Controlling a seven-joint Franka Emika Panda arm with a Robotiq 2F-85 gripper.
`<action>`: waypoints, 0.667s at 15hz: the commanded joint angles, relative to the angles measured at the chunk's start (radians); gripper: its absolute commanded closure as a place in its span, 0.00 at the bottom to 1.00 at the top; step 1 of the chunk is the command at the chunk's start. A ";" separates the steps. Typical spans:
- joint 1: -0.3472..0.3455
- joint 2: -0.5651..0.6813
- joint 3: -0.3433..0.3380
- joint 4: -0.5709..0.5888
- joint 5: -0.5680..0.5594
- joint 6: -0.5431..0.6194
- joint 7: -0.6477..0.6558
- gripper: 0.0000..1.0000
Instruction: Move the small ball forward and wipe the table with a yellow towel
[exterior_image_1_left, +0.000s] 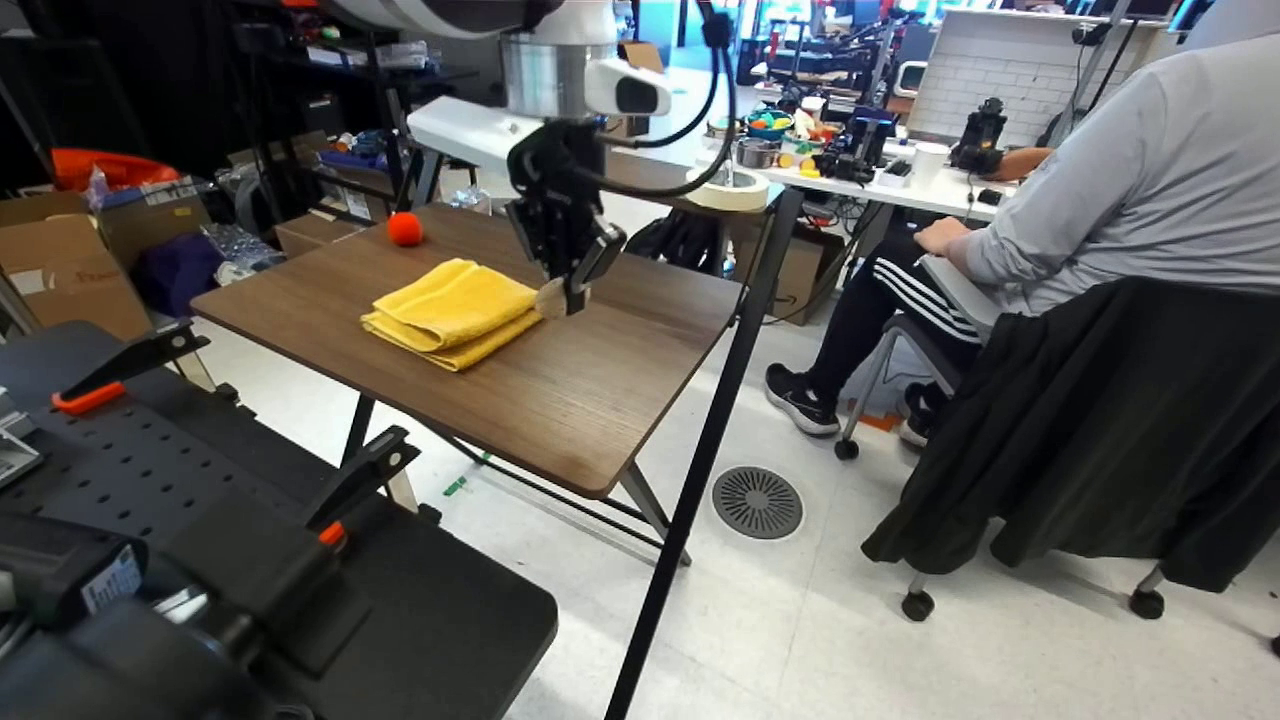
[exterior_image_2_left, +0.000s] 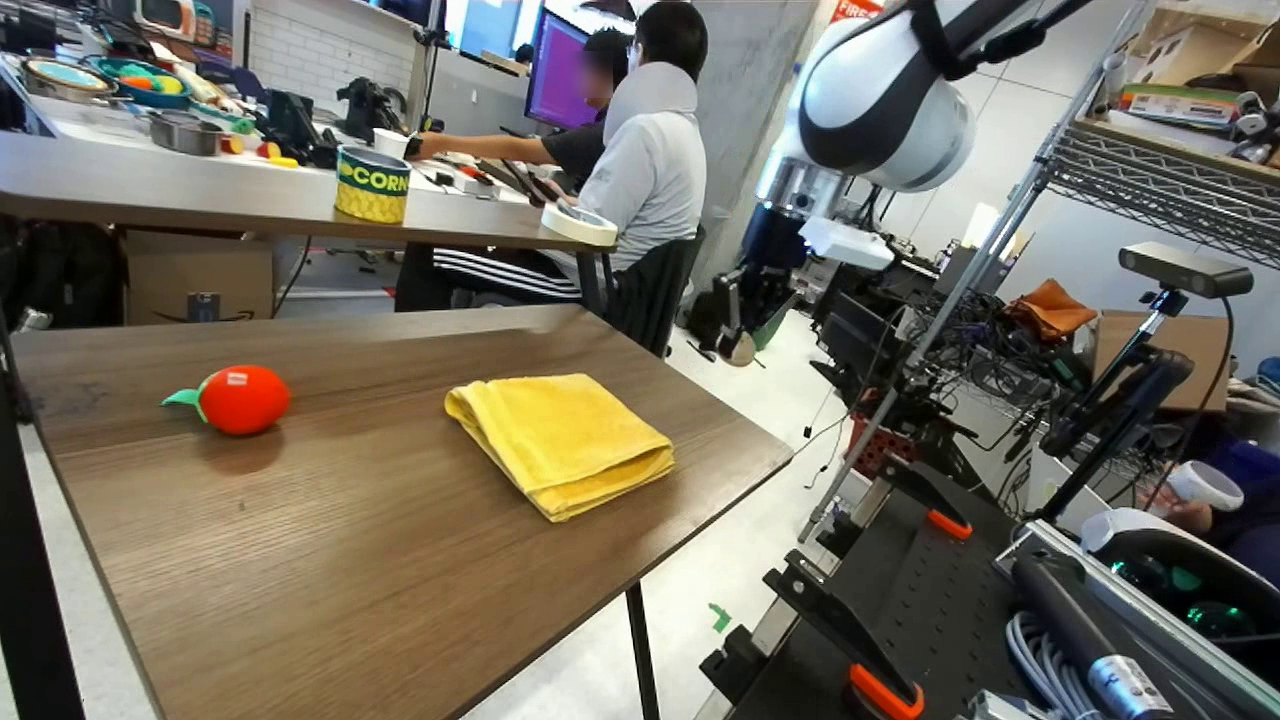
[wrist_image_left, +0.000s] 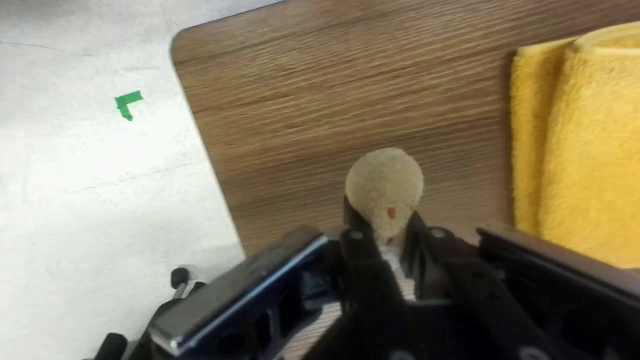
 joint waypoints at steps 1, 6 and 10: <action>-0.047 -0.001 -0.043 0.014 0.006 -0.030 0.013 0.96; -0.074 0.106 -0.057 0.080 0.016 -0.077 0.040 0.96; -0.074 0.175 -0.040 0.120 0.025 -0.067 0.053 0.96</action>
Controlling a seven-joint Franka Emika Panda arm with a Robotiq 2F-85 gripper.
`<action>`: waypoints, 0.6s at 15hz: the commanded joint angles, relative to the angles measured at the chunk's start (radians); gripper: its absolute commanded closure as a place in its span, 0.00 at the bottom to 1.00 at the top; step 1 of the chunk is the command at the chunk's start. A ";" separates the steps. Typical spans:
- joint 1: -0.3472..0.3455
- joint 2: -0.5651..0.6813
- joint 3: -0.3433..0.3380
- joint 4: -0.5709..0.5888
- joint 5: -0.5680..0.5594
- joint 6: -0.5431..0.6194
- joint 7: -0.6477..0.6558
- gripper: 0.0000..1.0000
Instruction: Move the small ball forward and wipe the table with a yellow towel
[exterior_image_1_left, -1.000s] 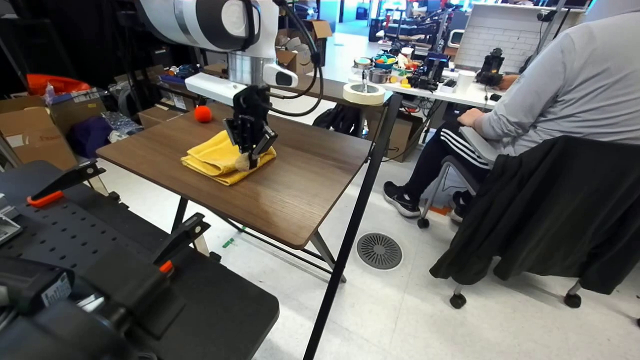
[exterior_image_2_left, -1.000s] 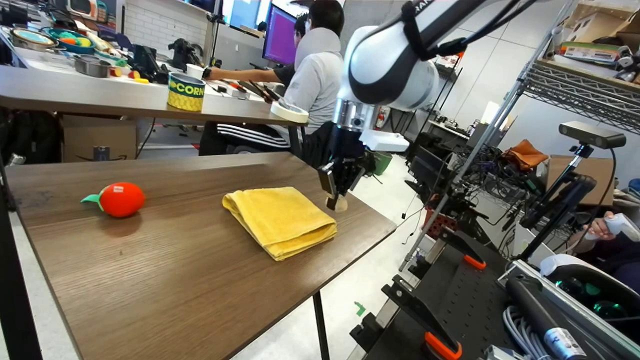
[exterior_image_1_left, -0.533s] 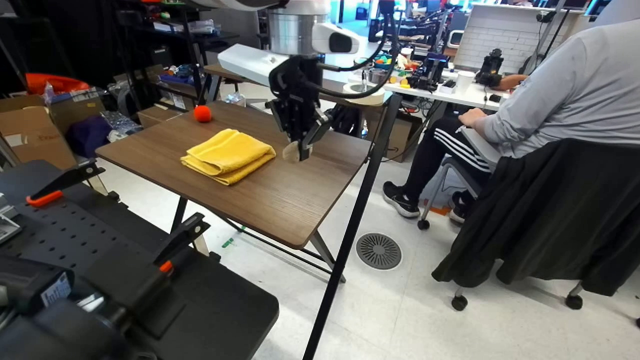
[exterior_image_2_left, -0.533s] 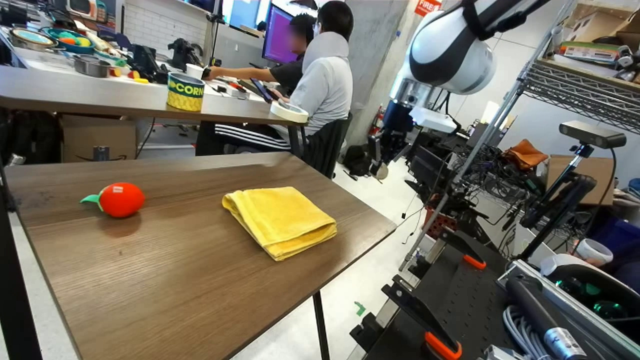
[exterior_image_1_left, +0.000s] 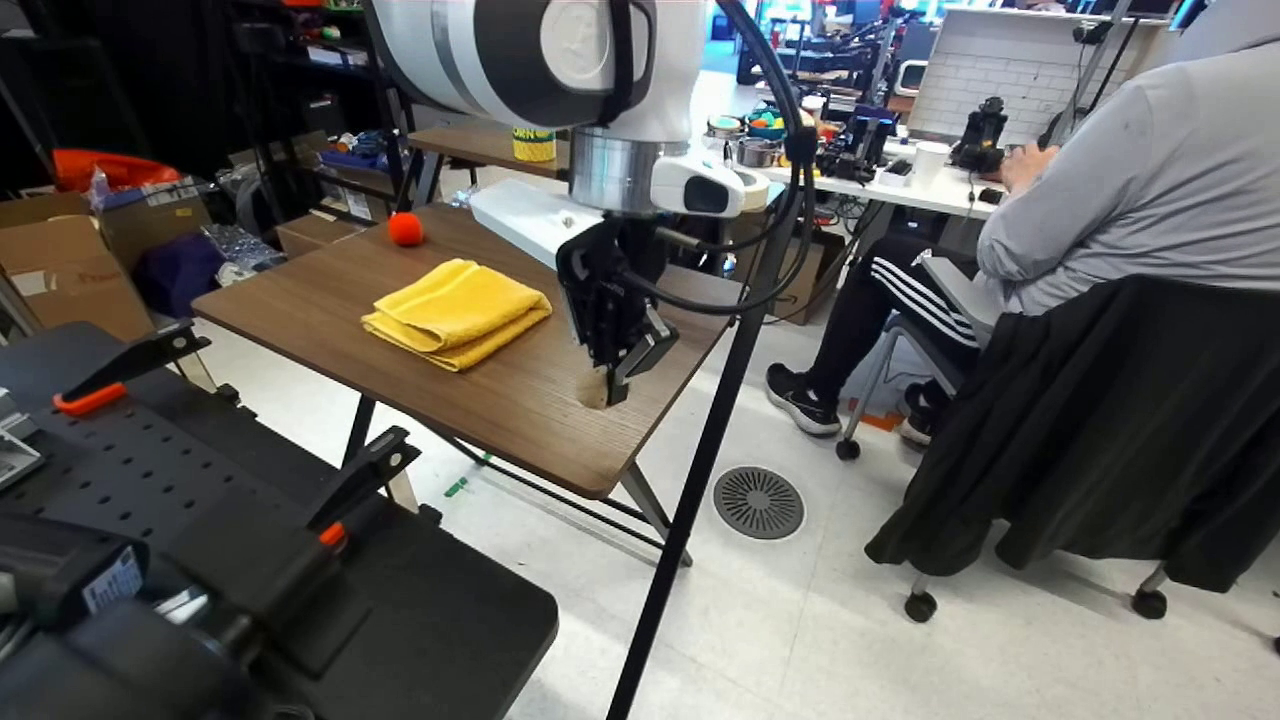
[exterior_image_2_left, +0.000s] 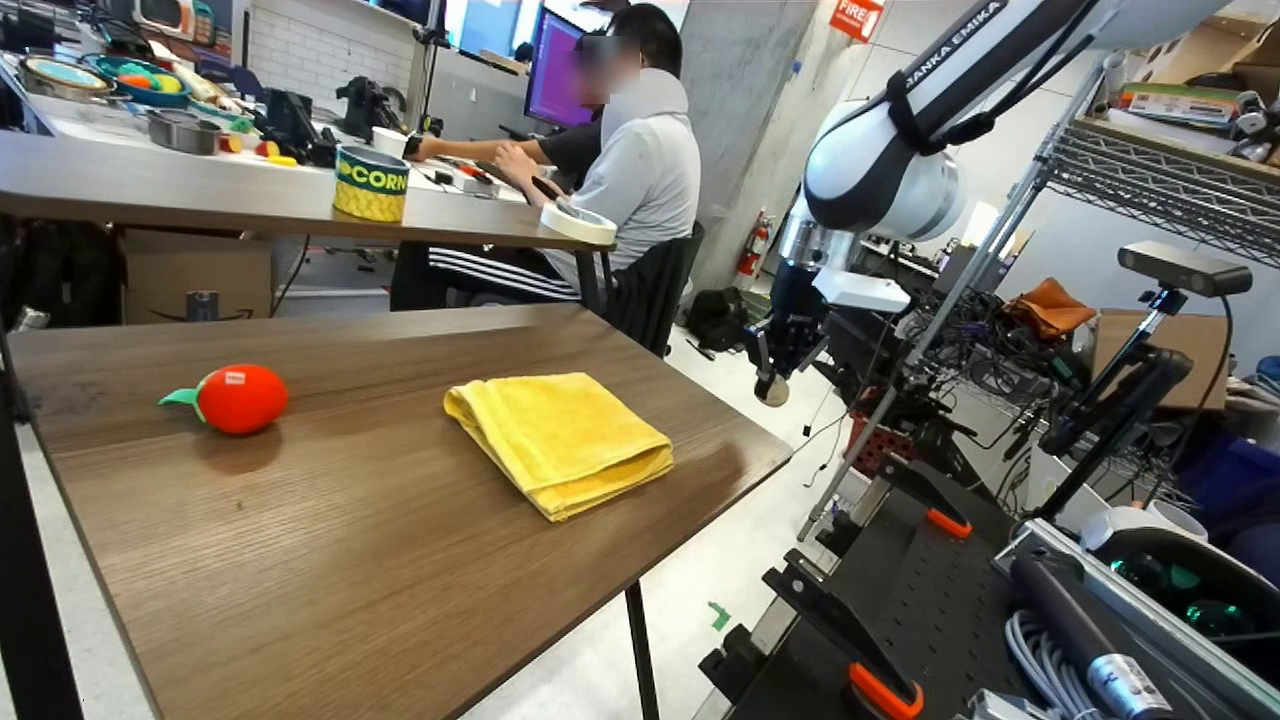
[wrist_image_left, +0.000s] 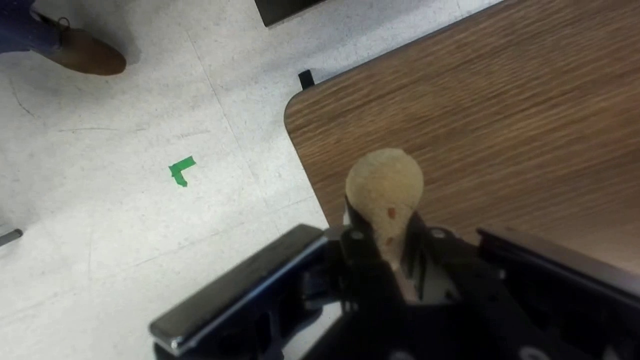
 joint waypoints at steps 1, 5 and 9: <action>-0.001 0.063 0.016 0.068 0.025 -0.025 0.012 0.96; 0.023 0.104 -0.005 0.107 0.001 -0.051 0.039 0.79; 0.046 0.095 -0.019 0.118 -0.027 -0.179 0.041 0.46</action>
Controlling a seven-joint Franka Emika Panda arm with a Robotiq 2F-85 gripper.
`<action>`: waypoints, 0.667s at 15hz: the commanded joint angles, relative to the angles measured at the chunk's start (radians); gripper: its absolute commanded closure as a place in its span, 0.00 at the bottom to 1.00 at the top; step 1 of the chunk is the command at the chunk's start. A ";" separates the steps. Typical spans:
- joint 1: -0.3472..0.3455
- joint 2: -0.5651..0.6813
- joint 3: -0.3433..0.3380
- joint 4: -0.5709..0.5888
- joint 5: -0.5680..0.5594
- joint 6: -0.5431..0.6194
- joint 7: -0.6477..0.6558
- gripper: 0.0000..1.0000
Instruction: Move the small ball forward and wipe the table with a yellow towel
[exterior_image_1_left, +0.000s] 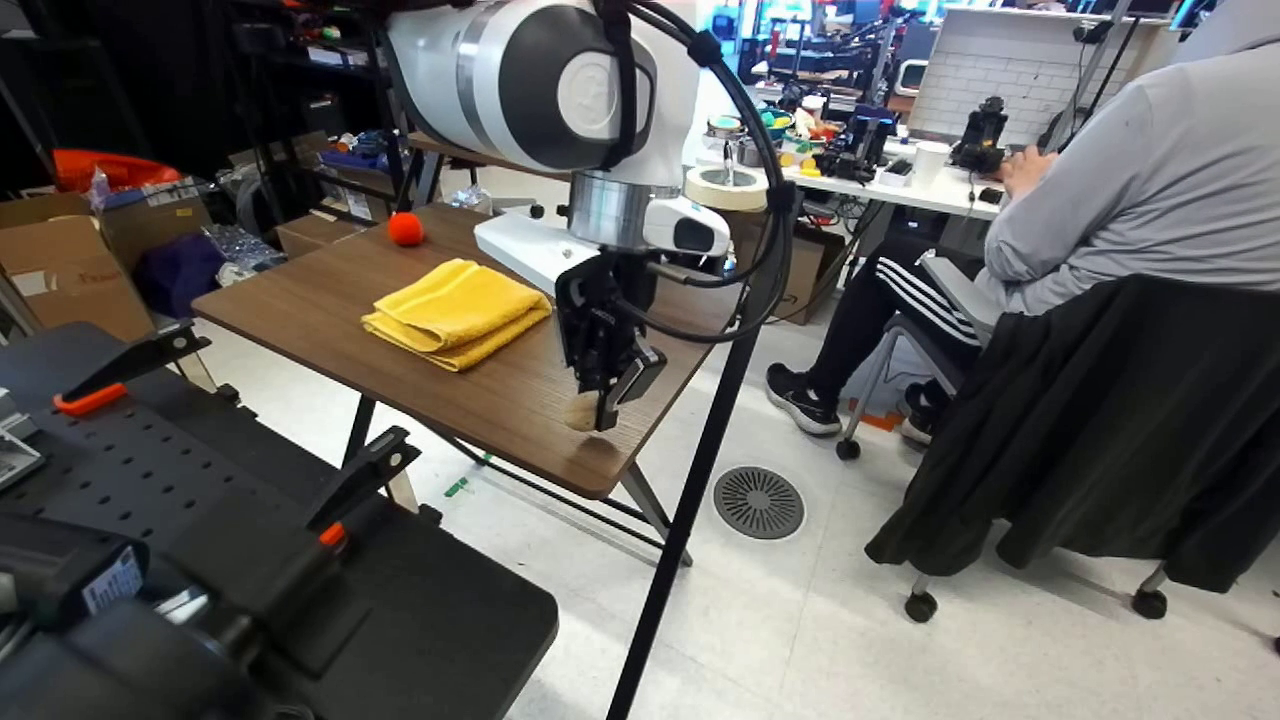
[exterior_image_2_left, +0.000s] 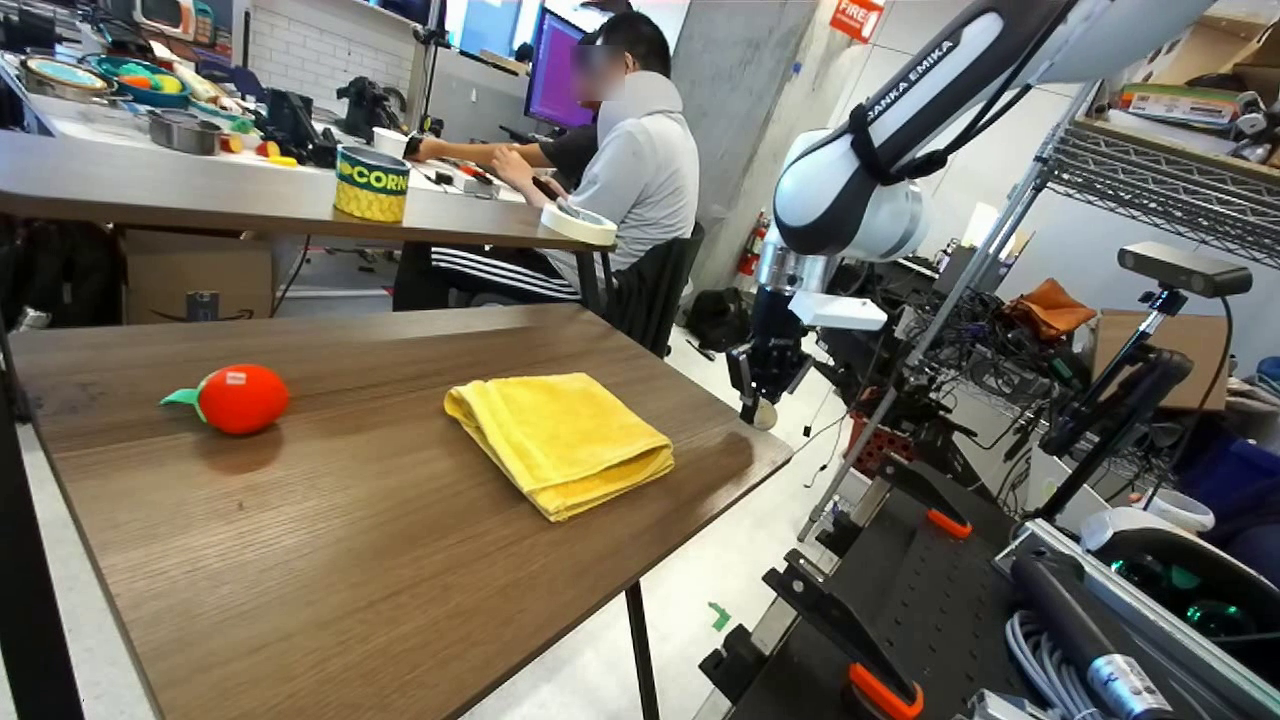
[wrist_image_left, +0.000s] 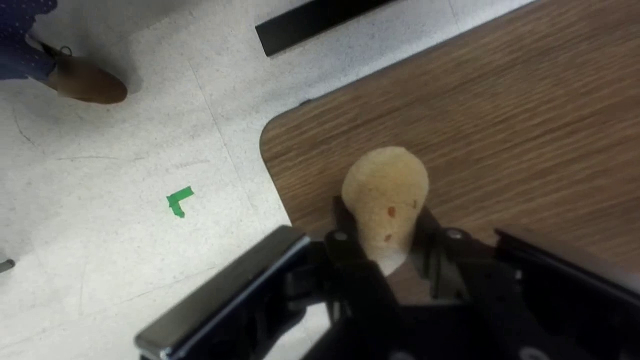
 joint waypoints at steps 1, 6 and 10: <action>0.025 -0.009 -0.015 0.030 -0.015 -0.122 0.010 0.40; 0.015 -0.035 0.016 0.020 0.026 -0.092 0.006 0.04; 0.002 -0.105 0.053 -0.019 0.074 -0.074 -0.021 0.00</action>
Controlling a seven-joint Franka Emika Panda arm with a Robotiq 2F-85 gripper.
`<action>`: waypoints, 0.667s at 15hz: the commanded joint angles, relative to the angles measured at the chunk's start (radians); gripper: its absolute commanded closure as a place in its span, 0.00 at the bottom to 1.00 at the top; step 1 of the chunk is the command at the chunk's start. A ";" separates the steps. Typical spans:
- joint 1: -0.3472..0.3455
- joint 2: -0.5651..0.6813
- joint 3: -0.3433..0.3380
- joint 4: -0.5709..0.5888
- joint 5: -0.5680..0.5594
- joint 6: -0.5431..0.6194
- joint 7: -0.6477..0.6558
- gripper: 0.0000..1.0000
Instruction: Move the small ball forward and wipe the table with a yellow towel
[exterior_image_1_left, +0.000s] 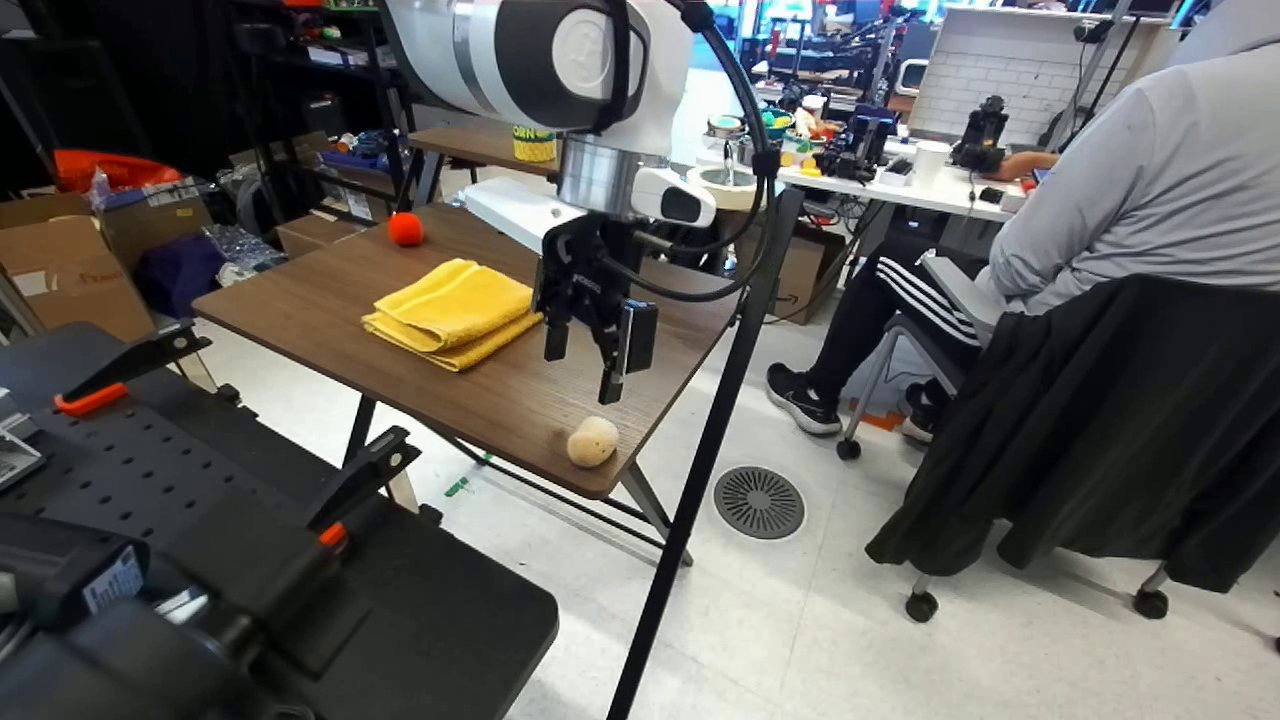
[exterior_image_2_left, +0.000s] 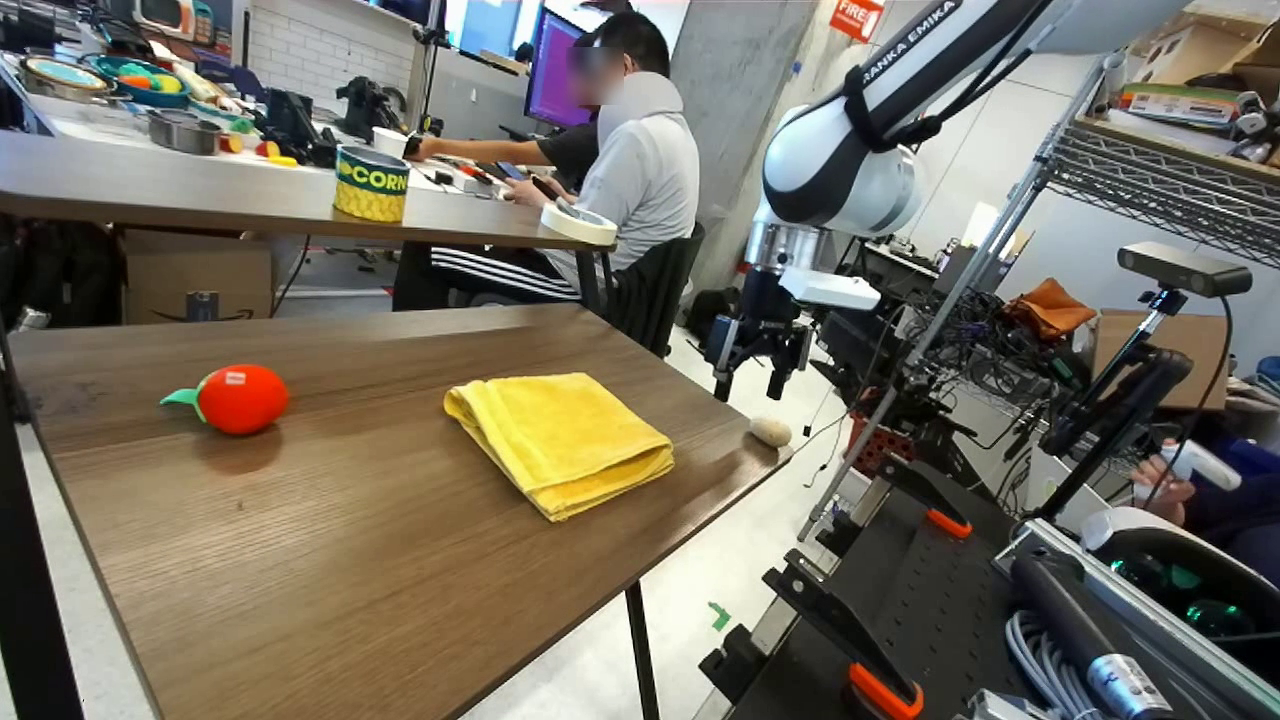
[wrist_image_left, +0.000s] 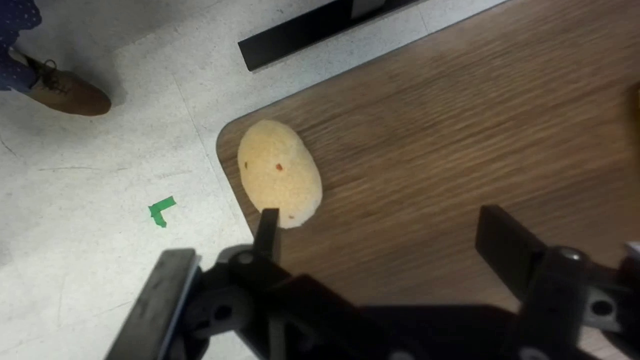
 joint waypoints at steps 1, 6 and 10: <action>-0.030 -0.121 0.058 -0.079 0.071 0.030 -0.053 0.00; -0.027 -0.283 0.189 -0.246 0.218 0.250 -0.186 0.00; -0.001 -0.228 0.140 -0.168 0.176 0.173 -0.124 0.00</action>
